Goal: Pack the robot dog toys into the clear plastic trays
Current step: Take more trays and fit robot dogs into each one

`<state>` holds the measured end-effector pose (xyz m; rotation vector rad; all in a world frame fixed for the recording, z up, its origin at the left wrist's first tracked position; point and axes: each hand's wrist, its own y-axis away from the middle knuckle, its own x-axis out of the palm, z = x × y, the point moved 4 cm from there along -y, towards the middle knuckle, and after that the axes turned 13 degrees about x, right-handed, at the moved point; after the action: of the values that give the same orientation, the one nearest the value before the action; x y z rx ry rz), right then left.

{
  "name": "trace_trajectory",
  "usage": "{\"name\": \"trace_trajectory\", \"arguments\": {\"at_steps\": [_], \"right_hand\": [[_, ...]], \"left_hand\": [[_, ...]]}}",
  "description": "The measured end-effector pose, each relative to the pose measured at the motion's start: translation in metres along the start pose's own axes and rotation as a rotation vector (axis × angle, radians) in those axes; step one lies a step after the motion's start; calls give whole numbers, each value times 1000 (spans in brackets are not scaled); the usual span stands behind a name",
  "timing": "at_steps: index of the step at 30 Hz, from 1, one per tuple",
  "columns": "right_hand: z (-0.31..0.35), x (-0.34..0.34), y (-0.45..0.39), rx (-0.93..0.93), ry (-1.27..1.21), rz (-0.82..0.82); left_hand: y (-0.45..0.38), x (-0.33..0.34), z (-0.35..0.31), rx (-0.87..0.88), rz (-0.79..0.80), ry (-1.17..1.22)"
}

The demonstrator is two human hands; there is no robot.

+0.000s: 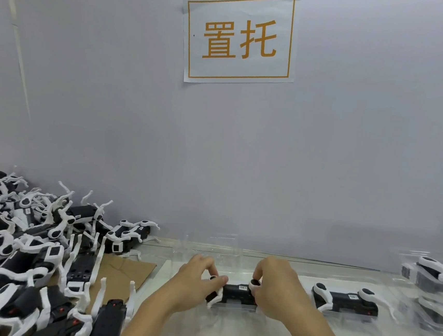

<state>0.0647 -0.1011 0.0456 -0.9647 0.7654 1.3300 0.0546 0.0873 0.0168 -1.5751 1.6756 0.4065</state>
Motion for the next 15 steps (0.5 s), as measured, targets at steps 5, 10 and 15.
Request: {"name": "trace_trajectory", "arguments": {"at_steps": [5, 10, 15], "right_hand": [[25, 10, 17, -227, -71, 63], [46, 28, 37, -323, 140, 89], [43, 26, 37, -299, 128, 42]], "left_hand": [[-4, 2, 3, -20, -107, 162], [-4, 1, 6, -57, -145, 276], [-4, 1, 4, -51, -156, 293]]}}
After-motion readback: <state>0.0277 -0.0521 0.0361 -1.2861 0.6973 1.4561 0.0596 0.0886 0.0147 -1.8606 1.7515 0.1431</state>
